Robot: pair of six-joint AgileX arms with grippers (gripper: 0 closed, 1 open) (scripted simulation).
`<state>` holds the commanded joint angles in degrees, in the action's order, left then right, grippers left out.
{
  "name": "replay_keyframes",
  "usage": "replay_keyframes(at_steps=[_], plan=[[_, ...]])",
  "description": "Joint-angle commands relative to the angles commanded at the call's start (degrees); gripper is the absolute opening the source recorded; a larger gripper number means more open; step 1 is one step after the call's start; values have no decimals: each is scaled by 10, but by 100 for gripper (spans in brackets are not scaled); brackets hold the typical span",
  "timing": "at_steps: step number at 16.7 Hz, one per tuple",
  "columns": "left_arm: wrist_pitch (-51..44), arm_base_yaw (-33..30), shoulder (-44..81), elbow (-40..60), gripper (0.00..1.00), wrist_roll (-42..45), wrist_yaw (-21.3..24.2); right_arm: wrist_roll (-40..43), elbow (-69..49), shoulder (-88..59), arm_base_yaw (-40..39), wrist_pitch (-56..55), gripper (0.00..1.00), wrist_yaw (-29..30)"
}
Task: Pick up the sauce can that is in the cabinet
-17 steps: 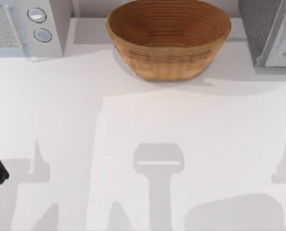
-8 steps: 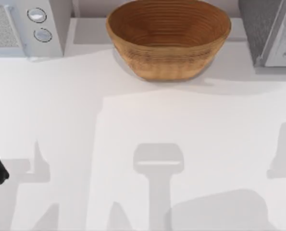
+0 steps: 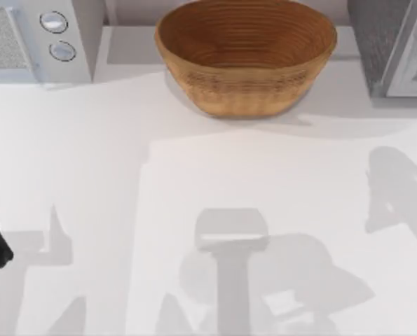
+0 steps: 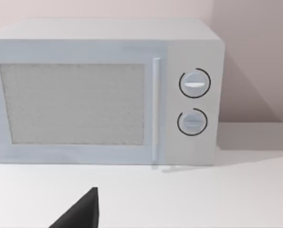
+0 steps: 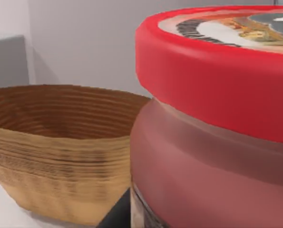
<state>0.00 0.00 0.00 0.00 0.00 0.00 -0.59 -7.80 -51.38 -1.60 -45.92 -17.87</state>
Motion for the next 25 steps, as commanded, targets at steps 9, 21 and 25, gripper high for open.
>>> replay_keyframes(at_steps=[9,21,25], plan=[[0,0,0,0,100,0,0,-4,-61,-509,-14,-428,0,-162],[0,0,0,0,100,0,0,-5,-82,-649,-18,-547,0,-208],[0,0,0,0,100,0,0,-4,-130,-693,-50,-544,0,-177]])
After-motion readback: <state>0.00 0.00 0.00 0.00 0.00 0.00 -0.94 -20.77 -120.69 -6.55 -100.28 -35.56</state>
